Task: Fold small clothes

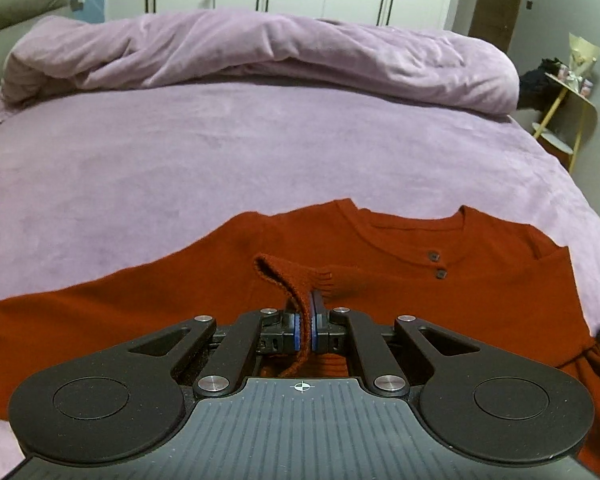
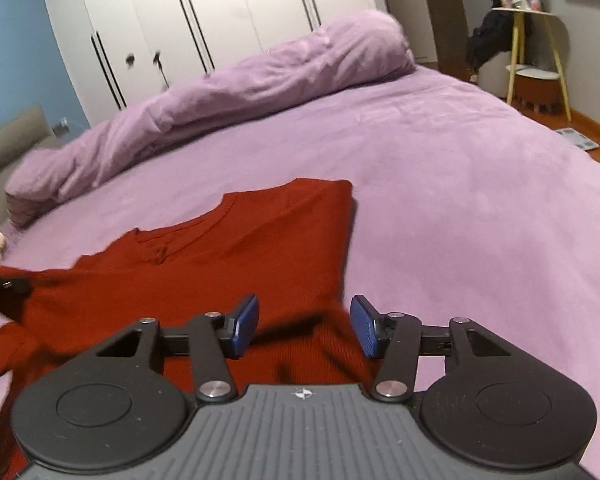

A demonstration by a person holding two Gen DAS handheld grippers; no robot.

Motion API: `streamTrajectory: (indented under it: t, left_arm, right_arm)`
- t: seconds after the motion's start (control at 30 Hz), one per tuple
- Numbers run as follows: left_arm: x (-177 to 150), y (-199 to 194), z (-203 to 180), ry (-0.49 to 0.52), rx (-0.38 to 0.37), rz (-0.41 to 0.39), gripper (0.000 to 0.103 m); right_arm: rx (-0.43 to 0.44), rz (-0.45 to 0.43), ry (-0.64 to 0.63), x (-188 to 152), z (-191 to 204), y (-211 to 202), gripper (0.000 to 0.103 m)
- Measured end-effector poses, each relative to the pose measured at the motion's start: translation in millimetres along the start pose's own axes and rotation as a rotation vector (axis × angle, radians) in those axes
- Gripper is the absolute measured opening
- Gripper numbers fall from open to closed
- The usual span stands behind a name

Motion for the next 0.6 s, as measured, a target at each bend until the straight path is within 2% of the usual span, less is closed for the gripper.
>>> streamTrajectory:
  t: [0.17, 0.2, 0.23, 0.3, 0.4, 0.47, 0.5, 0.6]
  left_arm:
    - [1, 5, 1, 0.034, 0.004, -0.013, 0.006]
    - [2, 5, 1, 0.037, 0.002, -0.020, 0.006]
    - [4, 6, 1, 0.042, -0.002, -0.028, 0.006]
    - [7, 10, 0, 0.050, -0.005, -0.049, 0.006]
    - [9, 18, -3, 0.050, -0.022, -0.060, 0.006]
    - [8, 28, -7, 0.061, -0.021, -0.064, 0.006]
    - [6, 35, -8, 0.072, -0.006, -0.056, 0.006]
    - [-5, 58, -6, 0.071, 0.025, 0.013, 0.007]
  right_arm:
    - [-0.107, 0.051, -0.043, 13, 1, 62, 0.050]
    - [-0.115, 0.059, -0.057, 13, 2, 70, 0.039]
    - [-0.119, 0.067, -0.069, 12, 3, 76, 0.021]
    - [-0.110, 0.053, -0.094, 13, 7, 82, 0.009]
    - [-0.180, -0.036, -0.210, 24, 10, 75, 0.007]
    - [-0.266, -0.084, -0.209, 30, -3, 68, 0.005]
    - [-0.302, -0.070, -0.194, 28, -12, 70, 0.000]
    - [-0.405, -0.014, -0.183, 18, -35, 78, 0.000]
Point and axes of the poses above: each gripper's, at about its wrist camera, not at the fingertips, and y roughly the way its jaws point, z to its left, x to its top, the point moved 10 cm from there along y, roughly the way its jaws point, and after that the axes turned 4 degrees about -z, right-handed, at the moved point
